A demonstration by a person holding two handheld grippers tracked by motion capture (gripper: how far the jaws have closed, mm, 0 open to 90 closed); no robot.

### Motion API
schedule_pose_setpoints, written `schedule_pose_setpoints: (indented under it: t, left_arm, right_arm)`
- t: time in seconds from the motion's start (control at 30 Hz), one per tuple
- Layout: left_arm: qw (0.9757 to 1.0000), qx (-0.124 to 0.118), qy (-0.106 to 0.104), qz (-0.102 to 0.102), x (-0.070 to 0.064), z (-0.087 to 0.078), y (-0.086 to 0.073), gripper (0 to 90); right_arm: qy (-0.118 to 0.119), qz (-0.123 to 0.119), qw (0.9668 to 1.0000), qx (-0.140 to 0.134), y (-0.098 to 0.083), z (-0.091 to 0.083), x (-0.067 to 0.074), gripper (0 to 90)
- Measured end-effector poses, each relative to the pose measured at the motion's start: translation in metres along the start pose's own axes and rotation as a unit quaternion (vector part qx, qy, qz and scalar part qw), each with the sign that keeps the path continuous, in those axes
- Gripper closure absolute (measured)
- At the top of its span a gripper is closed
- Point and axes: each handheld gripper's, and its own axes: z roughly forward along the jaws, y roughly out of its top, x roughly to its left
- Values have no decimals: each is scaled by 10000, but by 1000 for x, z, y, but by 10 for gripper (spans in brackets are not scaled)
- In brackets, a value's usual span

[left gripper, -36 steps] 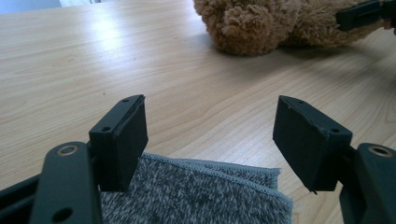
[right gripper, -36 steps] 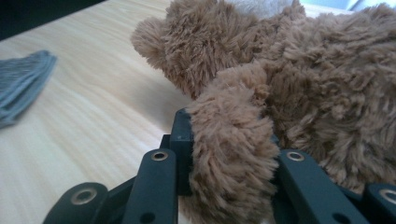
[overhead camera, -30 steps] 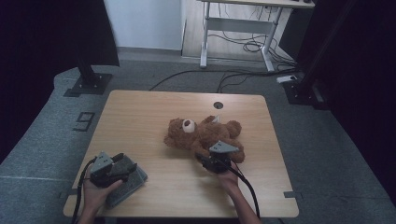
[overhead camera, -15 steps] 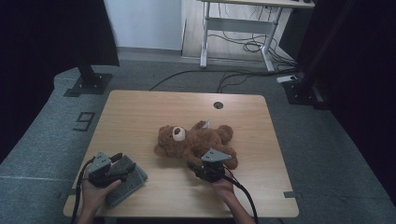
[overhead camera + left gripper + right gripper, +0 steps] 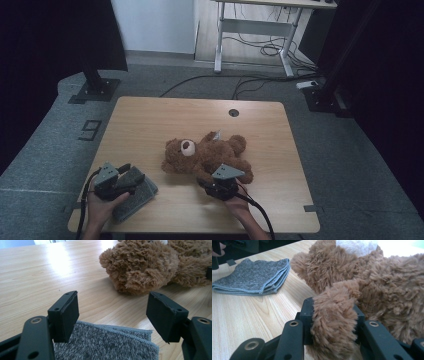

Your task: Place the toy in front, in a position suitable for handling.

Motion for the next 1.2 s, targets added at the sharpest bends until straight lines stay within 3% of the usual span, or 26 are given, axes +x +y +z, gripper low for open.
schedule_pose_setpoints:
  t: [0.13,0.23,0.33,0.47,0.63,0.8,1.0,1.2]
  left_arm:
    - [10000,-21,-5,-8,0,0,0,264]
    - [10000,-8,18,8,0,0,0,263]
    - [10000,9,57,22,1,-1,0,263]
    - [10000,46,74,-18,4,-2,-1,260]
    - [9999,33,57,-142,7,-5,-1,256]
    - [9987,-55,-175,-472,12,-9,-3,267]
    - [9990,23,-11,-441,15,-14,-4,258]
    - [9989,99,112,-446,16,-17,-6,236]
  right_arm:
    - [-18,-66,10000,-14,1,3,2,609]
    - [-100,-93,9998,-131,2,-2,2,476]
    - [-206,104,9993,-300,8,-16,-1,348]
    - [-362,216,9976,-551,16,-41,-12,313]
    - [-654,386,9950,-646,17,-63,-31,292]
    - [-924,595,9920,-615,11,-72,-53,288]
    - [-1095,834,9882,-678,2,-80,-73,283]
    - [-1157,946,9868,-626,-7,-83,-82,283]
